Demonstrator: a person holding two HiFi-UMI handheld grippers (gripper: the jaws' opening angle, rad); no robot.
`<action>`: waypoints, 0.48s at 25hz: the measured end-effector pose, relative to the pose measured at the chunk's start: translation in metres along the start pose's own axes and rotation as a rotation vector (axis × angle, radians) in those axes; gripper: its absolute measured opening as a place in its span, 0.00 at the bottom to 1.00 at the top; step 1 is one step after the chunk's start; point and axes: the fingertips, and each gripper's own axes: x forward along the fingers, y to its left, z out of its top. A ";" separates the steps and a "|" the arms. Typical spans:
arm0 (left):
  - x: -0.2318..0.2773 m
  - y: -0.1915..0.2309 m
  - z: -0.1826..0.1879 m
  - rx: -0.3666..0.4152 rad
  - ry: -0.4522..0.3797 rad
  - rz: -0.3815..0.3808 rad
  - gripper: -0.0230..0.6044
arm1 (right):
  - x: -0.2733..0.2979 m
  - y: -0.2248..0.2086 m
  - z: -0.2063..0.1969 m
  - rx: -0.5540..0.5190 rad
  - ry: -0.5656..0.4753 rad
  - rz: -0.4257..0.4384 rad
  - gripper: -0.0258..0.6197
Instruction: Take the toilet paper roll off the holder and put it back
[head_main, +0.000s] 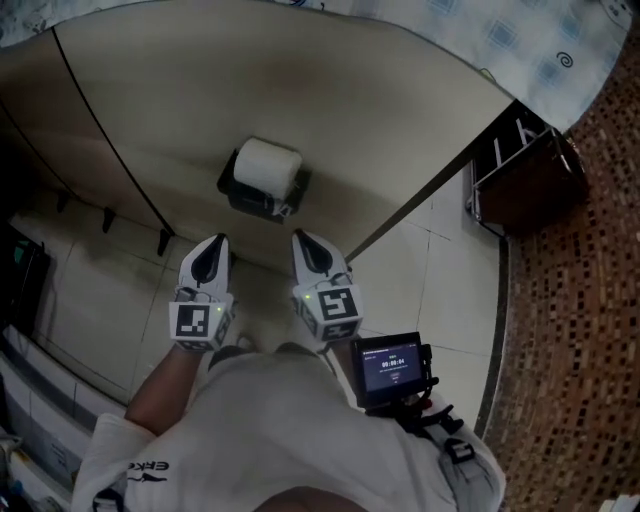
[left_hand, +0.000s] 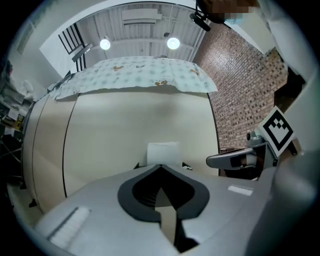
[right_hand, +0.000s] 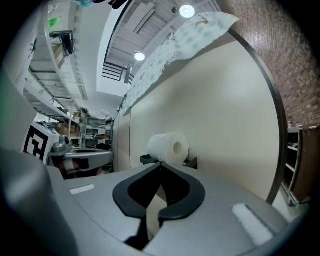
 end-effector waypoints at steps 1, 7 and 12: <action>0.004 0.005 0.003 -0.004 -0.005 -0.009 0.04 | 0.005 0.000 0.003 -0.003 -0.002 -0.014 0.06; 0.021 0.017 0.009 0.000 0.004 -0.032 0.04 | 0.022 -0.002 0.016 -0.019 -0.039 -0.019 0.06; 0.038 0.021 0.006 -0.012 -0.016 -0.022 0.04 | 0.034 -0.009 0.024 -0.021 -0.046 0.013 0.06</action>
